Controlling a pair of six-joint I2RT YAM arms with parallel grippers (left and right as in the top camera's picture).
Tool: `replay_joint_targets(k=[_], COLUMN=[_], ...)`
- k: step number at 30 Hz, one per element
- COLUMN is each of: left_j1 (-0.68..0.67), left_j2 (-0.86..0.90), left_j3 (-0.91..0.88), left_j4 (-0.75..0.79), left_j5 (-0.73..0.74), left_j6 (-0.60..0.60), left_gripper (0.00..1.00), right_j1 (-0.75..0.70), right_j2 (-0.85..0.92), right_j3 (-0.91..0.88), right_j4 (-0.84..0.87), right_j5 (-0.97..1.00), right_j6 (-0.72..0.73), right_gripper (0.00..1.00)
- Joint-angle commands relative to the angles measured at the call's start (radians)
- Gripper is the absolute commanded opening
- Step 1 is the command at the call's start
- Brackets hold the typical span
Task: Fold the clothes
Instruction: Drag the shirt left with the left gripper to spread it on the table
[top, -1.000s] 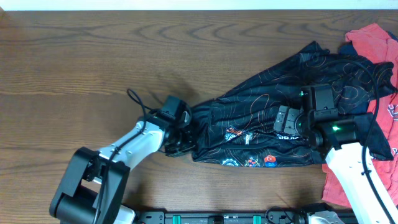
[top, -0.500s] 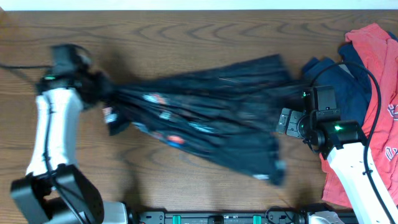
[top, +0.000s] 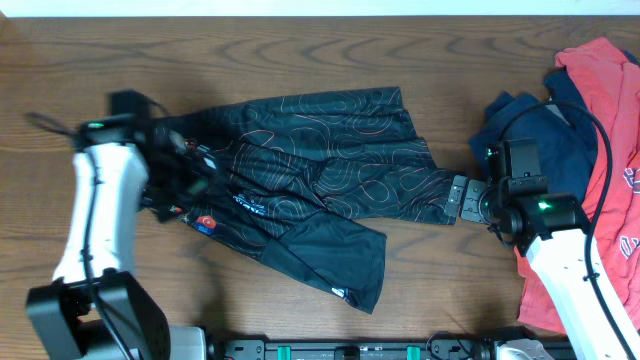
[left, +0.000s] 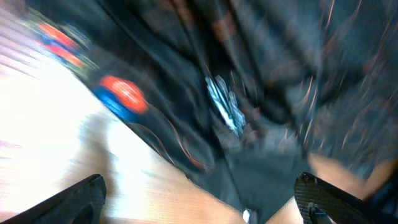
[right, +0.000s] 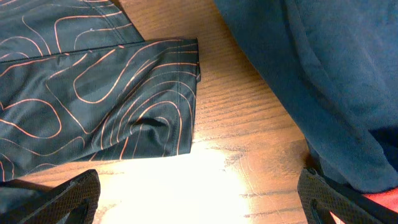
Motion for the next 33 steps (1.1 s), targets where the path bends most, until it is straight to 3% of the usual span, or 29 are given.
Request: replay_joint_targets(k=[1, 9, 18, 25, 28, 29, 33], left_j1=[-0.102, -0.316, -0.492, -0.500, -0.481, -0.467, -0.368], left_j2=[0.000, 0.000, 0.000, 0.000, -0.003, -0.007, -0.060], left_j3=[-0.116, -0.393, -0.524, -0.529, -0.528, -0.525, -0.472], left_j4=[0.023, 0.271, 0.491, 0.504, 0.496, 0.484, 0.338], left_j5=[0.029, 0.029, -0.026, -0.094, -0.115, -0.114, -0.116], left_j6=[-0.059, -0.272, -0.491, -0.522, -0.513, -0.501, -0.366], left_gripper=[0.98, 1.00, 0.97, 0.53, 0.22, 0.06, 0.06], right_j1=[-0.008, -0.008, -0.008, -0.008, -0.008, -0.008, -0.008], right_j2=[-0.010, -0.010, -0.010, -0.010, -0.009, -0.009, 0.013], right_j3=[0.003, 0.003, 0.003, 0.003, 0.003, 0.003, 0.003], right_j4=[-0.010, -0.024, -0.026, -0.035, -0.038, -0.040, -0.053], right_j5=[0.003, 0.003, 0.003, 0.003, -0.001, -0.011, -0.106], right_j6=[0.001, 0.001, 0.002, 0.001, 0.001, 0.000, -0.022], right_gripper=[0.99, 0.99, 0.99, 0.99, 0.99, 0.99, 0.99])
